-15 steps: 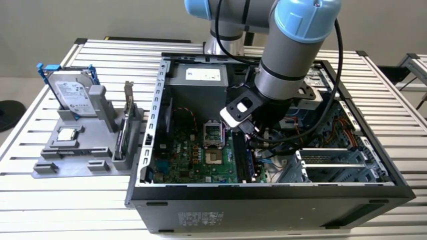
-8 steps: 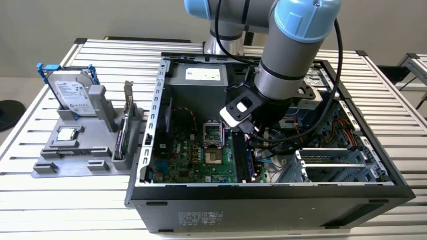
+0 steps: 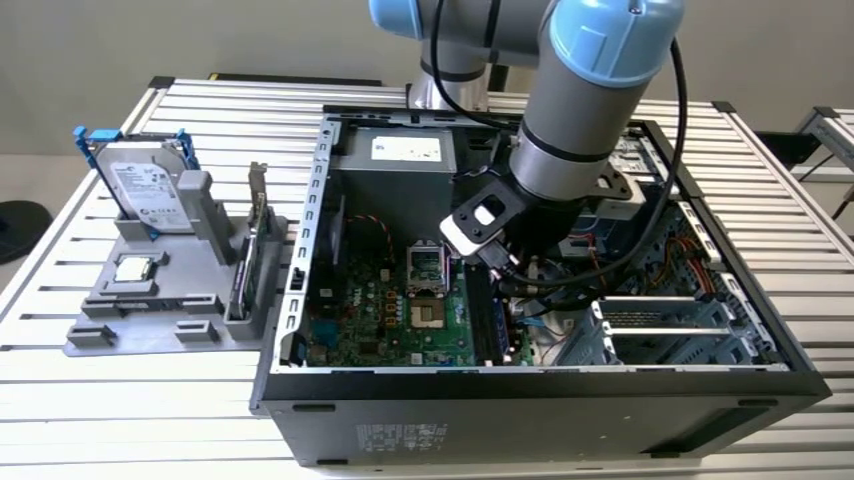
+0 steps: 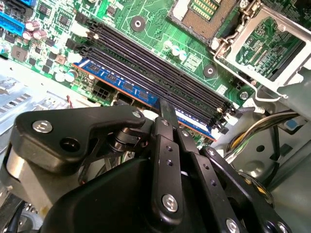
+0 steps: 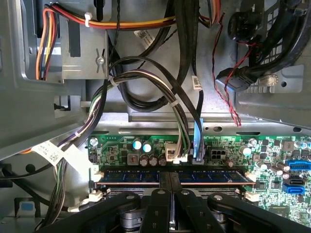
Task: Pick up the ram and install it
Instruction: 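Press down the ram until it locks into place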
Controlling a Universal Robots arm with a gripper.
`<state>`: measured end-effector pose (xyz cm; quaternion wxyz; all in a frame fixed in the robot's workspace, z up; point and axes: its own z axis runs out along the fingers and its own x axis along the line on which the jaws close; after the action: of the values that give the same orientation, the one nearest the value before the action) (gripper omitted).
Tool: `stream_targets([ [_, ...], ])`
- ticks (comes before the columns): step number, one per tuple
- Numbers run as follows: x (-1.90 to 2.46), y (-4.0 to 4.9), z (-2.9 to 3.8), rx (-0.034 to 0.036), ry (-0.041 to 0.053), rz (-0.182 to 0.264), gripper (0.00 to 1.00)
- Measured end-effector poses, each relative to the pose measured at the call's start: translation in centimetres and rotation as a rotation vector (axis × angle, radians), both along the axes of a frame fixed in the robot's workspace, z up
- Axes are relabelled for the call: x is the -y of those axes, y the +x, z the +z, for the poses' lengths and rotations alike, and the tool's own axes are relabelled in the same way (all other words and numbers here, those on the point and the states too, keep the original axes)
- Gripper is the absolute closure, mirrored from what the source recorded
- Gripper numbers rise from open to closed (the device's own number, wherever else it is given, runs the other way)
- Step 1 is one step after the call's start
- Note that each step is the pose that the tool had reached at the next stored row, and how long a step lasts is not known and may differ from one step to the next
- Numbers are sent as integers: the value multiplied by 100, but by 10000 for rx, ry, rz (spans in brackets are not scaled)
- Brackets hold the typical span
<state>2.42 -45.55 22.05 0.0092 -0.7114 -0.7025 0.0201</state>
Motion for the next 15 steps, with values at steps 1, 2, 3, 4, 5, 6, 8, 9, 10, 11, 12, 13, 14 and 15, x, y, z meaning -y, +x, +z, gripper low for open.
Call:
stream_targets([
  [1, -5, 1, 26, 5, 30, 1, 100],
  [2, -3, 0, 74, 1, 14, 1, 100],
  [3, 0, 0, 126, -4, -2, 1, 100],
  [4, 0, 0, 169, -3, 0, 1, 100],
  [5, 1, 0, 215, -4, -2, 1, 100],
  [6, 1, 0, 262, -4, -3, 1, 100],
  [8, 1, 0, 354, -5, -2, 1, 100],
  [9, 1, 0, 401, -6, -4, 2, 100],
  [10, 1, 0, 443, -6, -3, 2, 100],
  [11, 1, 0, 485, -5, -3, 2, 100],
  [12, 1, 0, 525, -5, -3, 2, 100],
  [13, 1, 0, 569, -5, -3, 2, 100],
  [14, 1, 0, 614, -5, -3, 2, 100],
  [15, 1, 0, 660, -5, -3, 1, 100],
])
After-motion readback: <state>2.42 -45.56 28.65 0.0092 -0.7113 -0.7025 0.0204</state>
